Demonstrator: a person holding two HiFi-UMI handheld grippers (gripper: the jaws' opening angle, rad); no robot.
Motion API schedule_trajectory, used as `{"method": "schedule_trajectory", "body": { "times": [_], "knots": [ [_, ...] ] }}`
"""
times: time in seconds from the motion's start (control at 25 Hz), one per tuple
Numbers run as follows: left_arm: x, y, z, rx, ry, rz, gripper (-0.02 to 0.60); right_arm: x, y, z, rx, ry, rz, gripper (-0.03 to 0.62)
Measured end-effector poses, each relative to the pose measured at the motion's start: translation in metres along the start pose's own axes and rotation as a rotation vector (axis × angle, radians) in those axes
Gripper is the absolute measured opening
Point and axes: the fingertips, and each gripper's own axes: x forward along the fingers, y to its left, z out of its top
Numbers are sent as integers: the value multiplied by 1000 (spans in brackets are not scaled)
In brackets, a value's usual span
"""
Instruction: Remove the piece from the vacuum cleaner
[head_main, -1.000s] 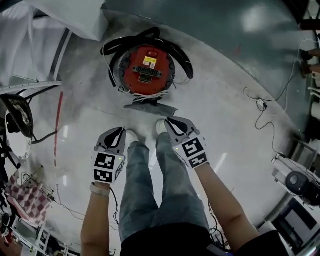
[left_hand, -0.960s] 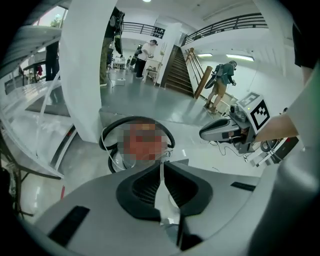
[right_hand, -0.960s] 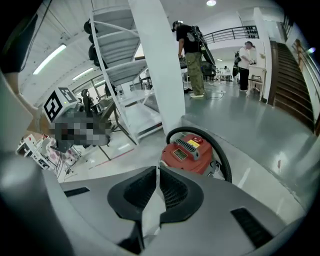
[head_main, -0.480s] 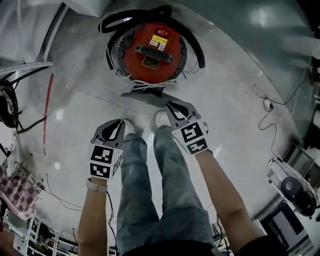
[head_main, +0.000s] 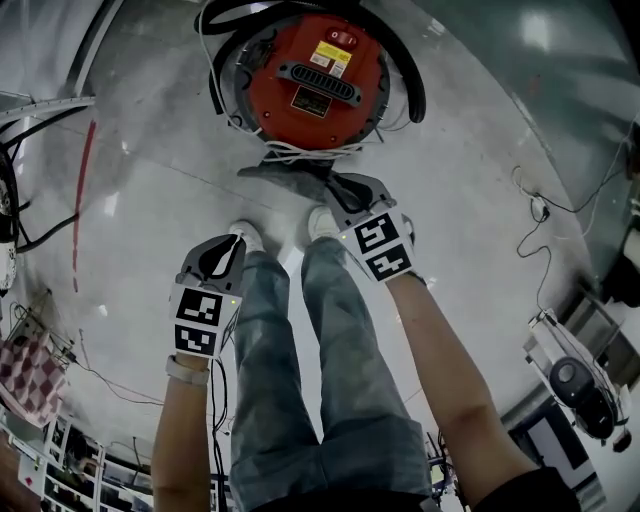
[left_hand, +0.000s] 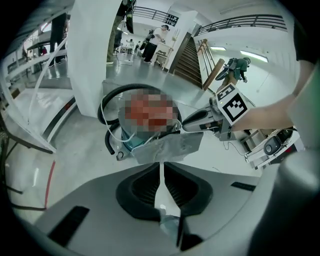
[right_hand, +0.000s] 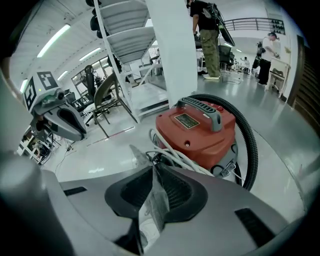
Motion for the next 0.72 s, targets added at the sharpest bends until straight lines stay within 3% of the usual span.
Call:
{"method": "schedule_trajectory", "body": {
  "times": [0.24, 0.72],
  "knots": [
    [6, 1, -8, -31, 22, -4, 23, 20, -3, -10, -32, 65, 28, 74],
    [11, 8, -8, -88, 25, 29, 21, 41, 1, -16, -225, 170, 124, 64]
  ]
}}
